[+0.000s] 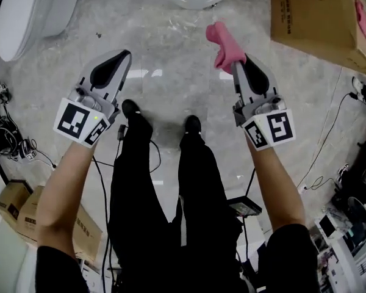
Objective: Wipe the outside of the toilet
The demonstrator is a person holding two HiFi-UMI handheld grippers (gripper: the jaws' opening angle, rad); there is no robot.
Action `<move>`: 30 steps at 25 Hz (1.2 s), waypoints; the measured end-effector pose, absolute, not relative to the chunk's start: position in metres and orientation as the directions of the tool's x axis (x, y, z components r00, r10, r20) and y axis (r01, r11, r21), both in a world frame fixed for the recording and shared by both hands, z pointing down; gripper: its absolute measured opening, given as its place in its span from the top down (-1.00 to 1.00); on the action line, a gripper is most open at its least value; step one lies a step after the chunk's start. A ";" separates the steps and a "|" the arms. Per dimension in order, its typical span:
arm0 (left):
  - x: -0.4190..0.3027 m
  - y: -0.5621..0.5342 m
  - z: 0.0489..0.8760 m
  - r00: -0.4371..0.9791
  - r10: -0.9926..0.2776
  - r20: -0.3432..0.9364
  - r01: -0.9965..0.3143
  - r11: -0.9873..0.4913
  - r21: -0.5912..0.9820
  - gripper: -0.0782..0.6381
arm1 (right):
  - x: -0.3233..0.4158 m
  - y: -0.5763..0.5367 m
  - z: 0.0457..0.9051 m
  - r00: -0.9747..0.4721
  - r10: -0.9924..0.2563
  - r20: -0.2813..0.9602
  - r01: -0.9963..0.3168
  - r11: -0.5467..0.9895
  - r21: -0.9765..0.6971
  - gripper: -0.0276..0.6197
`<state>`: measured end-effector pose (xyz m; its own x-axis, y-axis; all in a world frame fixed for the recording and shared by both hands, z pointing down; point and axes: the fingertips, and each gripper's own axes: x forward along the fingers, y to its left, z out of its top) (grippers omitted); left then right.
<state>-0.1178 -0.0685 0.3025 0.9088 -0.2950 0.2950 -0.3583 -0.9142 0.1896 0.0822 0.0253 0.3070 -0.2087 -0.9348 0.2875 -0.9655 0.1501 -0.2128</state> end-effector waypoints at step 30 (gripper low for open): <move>-0.118 0.097 -0.077 0.821 -0.570 0.021 -0.567 -0.812 0.136 0.74 | 0.137 0.220 -0.066 -0.093 -0.995 0.021 -0.989 0.090 -0.117 0.72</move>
<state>-0.1179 0.0965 -0.0767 0.8214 -0.5699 0.0210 -0.5671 -0.8124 0.1358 0.1371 0.2196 -0.0655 -0.0931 -0.9954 0.0211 -0.9890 0.0900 -0.1174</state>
